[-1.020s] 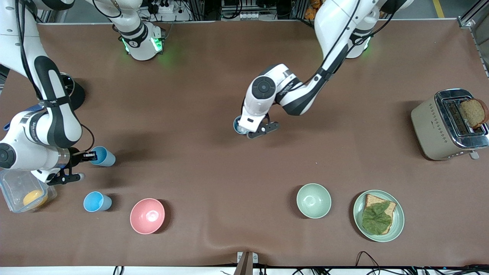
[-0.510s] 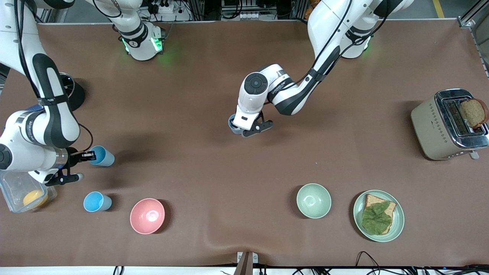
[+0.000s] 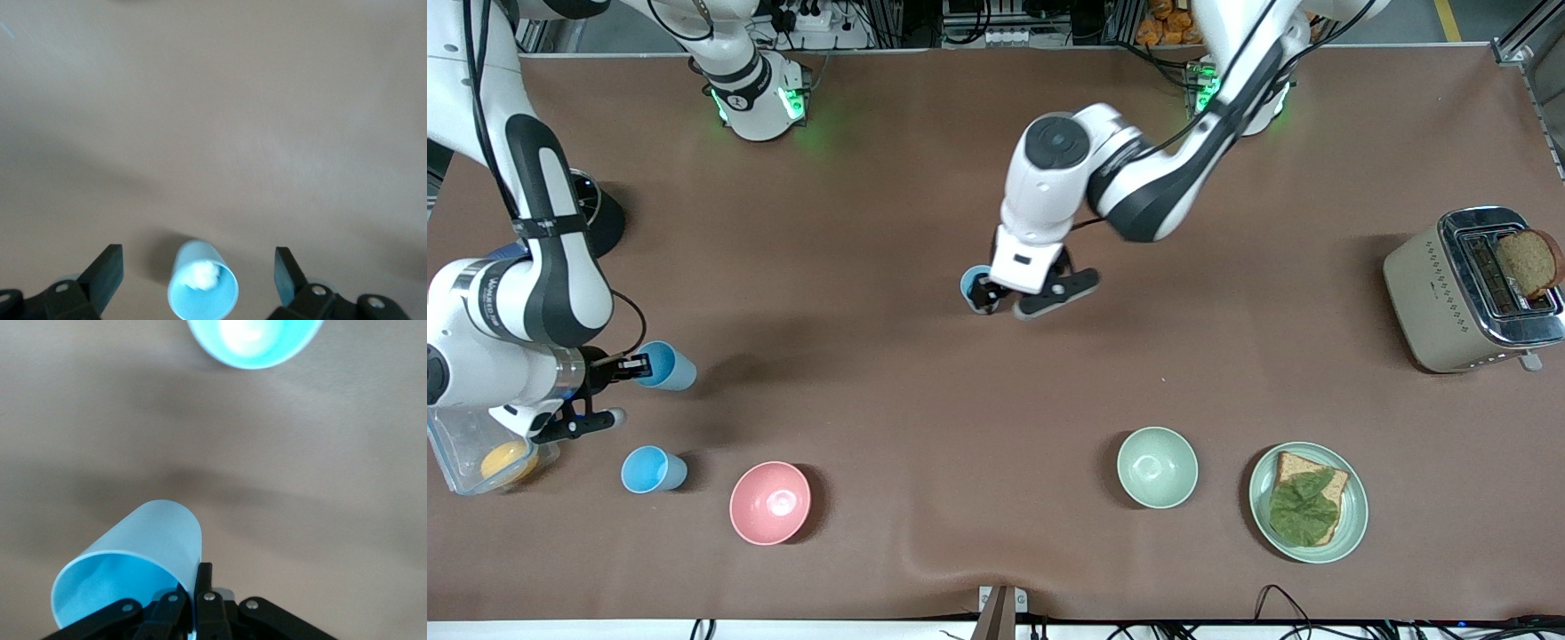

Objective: Stack blue cups with both arms
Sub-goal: 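Carry the small blue cup with the left gripper to the table middle, then carry the blue cup over the placed cup while the left gripper withdraws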

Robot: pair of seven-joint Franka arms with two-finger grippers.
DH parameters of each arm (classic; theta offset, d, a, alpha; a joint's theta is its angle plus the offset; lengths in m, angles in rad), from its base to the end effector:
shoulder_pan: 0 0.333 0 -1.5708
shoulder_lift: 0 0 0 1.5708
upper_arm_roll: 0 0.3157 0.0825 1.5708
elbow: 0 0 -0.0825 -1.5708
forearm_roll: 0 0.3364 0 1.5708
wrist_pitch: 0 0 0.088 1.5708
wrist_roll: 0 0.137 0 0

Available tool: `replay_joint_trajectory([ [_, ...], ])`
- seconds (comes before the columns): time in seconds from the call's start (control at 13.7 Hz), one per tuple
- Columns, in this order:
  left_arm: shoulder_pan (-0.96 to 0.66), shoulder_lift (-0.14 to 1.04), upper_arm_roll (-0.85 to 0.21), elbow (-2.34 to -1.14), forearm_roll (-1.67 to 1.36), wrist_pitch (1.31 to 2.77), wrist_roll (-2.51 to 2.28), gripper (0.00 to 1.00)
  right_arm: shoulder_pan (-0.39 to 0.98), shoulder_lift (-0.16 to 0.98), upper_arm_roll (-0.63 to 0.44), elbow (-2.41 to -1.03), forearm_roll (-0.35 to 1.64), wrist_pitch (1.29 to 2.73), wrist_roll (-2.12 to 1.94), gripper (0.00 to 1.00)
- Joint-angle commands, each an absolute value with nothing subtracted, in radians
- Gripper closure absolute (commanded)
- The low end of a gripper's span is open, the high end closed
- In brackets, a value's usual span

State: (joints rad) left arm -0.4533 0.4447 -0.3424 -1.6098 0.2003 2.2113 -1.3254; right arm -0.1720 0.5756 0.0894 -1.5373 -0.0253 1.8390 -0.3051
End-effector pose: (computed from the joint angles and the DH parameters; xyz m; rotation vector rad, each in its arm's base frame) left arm 0.4859 -0.4384 0.3912 2.9074 0.6944 0.1741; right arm 0.6165 -0.0609 0.2954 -3.0178 -0.3407 0.3992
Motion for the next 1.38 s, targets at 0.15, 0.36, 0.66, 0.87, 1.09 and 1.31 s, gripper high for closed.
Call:
replay_joint_trajectory([
  [0.15, -0.302, 0.269, -0.353, -1.628, 0.21, 2.071, -1.129, 0.0, 0.001, 0.517, 0.09, -1.456, 0.155, 1.701, -0.149, 1.0],
  [0.36, -0.192, 0.195, -0.357, -1.628, 0.186, 1.945, -0.981, 0.0, 0.191, 0.522, 0.089, -1.448, 0.179, 1.69, 0.091, 1.0],
  [0.66, -0.01, 0.117, -0.356, -1.628, 0.109, 1.836, -0.601, 0.0, 0.377, 0.522, 0.089, -1.453, 0.241, 1.678, 0.328, 1.0],
  [0.87, 0.102, 0.078, -0.356, -1.628, 0.106, 1.773, -0.34, 0.0, 0.449, 0.522, 0.087, -1.463, 0.28, 1.699, 0.414, 1.0],
  [1.09, 0.158, 0.051, -0.35, -1.625, 0.106, 1.715, -0.224, 0.0, 0.474, 0.528, 0.086, -1.485, 0.305, 1.736, 0.431, 1.0],
  [1.31, 0.209, 0.035, -0.348, -1.602, 0.078, 1.658, -0.169, 0.0, 0.521, 0.531, 0.086, -1.528, 0.308, 1.828, 0.48, 1.0],
])
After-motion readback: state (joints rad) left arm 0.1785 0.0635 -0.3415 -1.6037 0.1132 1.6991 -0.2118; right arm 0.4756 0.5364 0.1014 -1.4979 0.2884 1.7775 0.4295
